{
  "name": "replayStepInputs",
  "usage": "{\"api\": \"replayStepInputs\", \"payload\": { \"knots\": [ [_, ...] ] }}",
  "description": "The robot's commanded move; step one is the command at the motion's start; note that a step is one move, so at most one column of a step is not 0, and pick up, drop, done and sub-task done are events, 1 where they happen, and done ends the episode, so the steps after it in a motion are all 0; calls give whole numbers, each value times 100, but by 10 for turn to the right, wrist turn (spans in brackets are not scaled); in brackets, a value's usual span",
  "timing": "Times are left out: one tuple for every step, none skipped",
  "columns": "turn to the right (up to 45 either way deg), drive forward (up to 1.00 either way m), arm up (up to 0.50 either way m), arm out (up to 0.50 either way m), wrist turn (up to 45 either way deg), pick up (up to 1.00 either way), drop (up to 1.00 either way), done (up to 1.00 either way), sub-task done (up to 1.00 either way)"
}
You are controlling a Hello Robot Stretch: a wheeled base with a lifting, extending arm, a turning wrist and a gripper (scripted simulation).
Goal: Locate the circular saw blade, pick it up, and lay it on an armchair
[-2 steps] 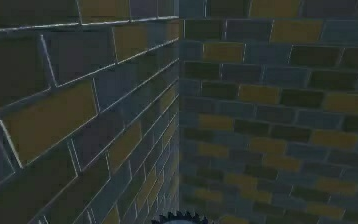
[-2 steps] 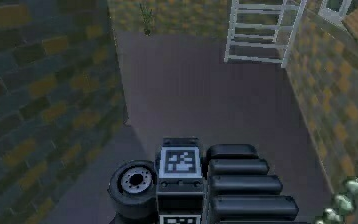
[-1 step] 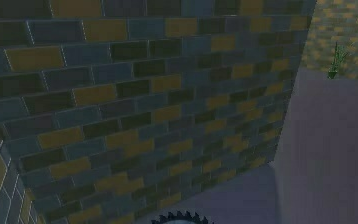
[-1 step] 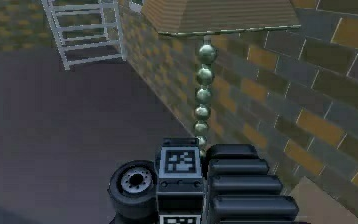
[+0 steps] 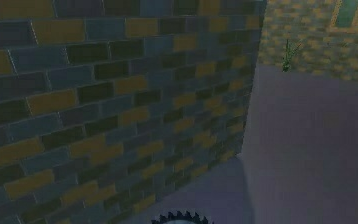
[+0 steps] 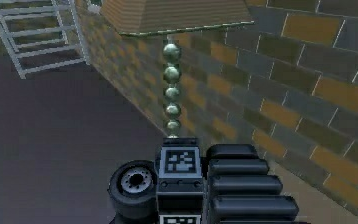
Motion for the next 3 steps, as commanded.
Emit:
{"api": "replayStepInputs", "payload": {
  "knots": [
    [0,45,0,0,0,0,0,0,0],
    [240,0,0,0,0,0,0,0,0],
    [30,0,0,0,0,0,0,0,0]
  ]
}}
